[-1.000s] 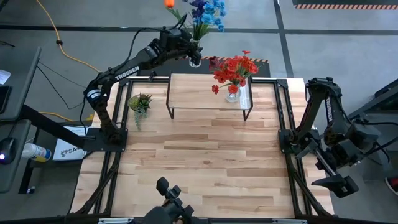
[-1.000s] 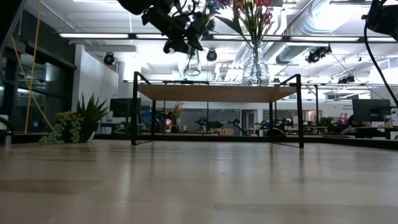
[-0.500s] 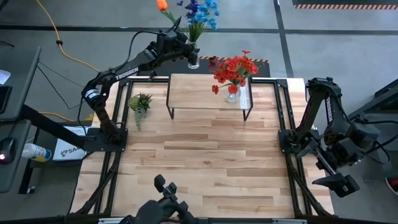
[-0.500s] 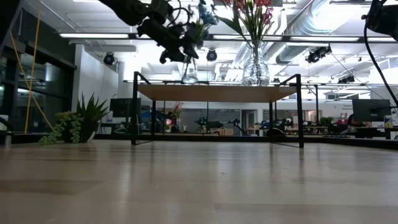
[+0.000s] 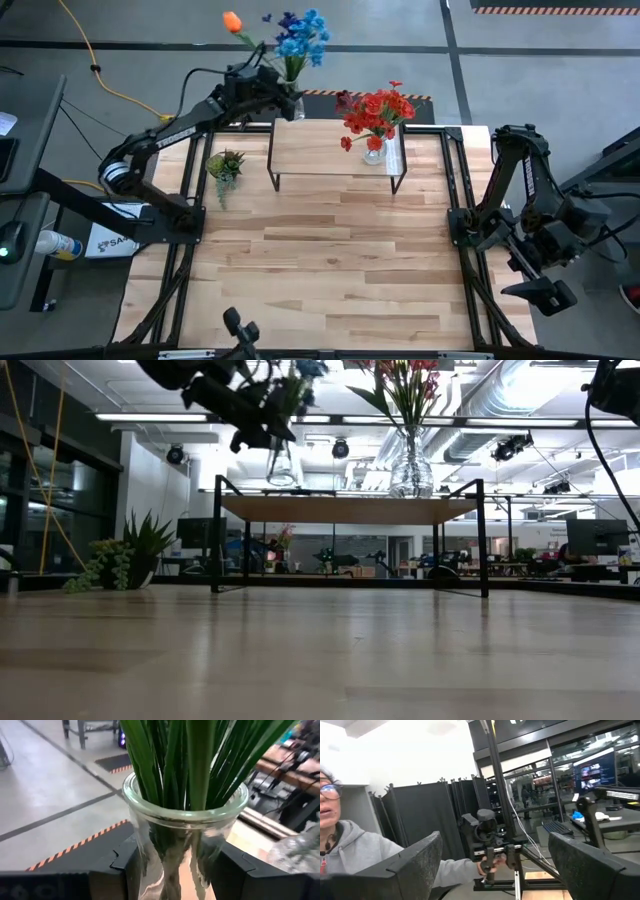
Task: Pick and place flowers into a vace then onto a shelf
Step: Put the transparent crystal vase with flowers on the shelf
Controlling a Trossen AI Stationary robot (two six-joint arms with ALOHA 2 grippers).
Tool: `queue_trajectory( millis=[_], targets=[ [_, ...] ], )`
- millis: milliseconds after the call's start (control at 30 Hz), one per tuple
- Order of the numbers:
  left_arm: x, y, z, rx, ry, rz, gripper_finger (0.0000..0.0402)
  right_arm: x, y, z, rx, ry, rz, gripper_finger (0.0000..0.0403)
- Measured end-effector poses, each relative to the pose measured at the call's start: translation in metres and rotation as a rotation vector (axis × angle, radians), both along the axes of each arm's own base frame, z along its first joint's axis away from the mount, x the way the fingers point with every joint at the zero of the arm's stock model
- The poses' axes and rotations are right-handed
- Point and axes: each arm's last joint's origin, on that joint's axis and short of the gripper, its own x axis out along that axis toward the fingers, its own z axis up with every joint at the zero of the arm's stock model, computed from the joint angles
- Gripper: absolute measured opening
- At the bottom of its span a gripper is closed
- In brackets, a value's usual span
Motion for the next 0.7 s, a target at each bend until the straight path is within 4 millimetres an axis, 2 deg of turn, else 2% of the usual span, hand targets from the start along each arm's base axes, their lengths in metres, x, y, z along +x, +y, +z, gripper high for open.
queue_trajectory(
  millis=[167,333,700],
  targets=[
    [-0.016,-0.017,-0.005,-0.001,-0.071,-0.037,0.0209,0.000,-0.001,0.000,0.008,0.024,-0.034,0.0351],
    [-0.018,-0.037,-0.010,0.016,-0.079,-0.056,0.0209,0.002,-0.002,0.000,0.013,0.025,-0.049,0.0351],
    [0.003,-0.070,-0.012,0.041,-0.053,-0.109,0.0209,0.007,-0.003,0.000,0.021,0.022,-0.068,0.0351]
  ],
)
